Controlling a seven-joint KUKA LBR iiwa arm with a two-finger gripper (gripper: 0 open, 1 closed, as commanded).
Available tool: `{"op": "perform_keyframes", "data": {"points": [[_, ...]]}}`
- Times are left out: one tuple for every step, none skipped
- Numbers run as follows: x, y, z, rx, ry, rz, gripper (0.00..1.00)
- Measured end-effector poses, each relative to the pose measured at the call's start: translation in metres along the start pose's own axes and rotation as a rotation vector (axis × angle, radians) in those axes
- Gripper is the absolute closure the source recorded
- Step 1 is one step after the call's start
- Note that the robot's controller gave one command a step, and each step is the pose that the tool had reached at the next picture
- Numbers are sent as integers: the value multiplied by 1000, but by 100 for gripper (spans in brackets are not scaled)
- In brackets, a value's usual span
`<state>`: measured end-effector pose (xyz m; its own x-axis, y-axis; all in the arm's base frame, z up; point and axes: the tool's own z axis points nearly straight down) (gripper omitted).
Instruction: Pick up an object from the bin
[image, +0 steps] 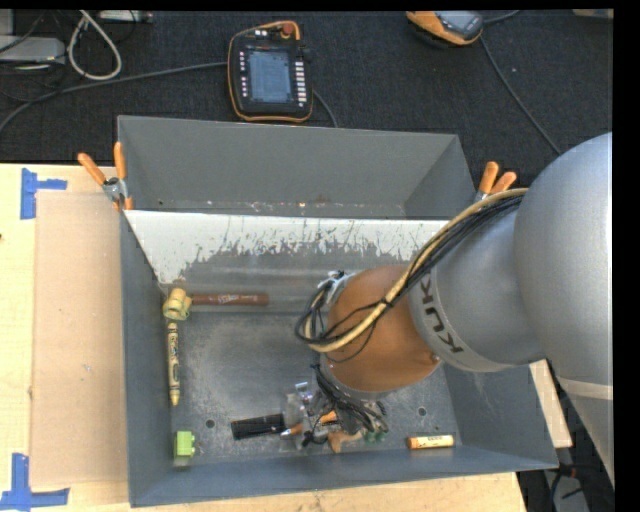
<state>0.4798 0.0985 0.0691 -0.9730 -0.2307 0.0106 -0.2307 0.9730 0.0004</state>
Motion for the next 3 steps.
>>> {"op": "perform_keyframes", "data": {"points": [[0, 0, 0, 0, 0, 1, 100], [0, 0, -3, 0, 1, 3, 100], [1, 0, -11, -1, 2, 5, 100]]}}
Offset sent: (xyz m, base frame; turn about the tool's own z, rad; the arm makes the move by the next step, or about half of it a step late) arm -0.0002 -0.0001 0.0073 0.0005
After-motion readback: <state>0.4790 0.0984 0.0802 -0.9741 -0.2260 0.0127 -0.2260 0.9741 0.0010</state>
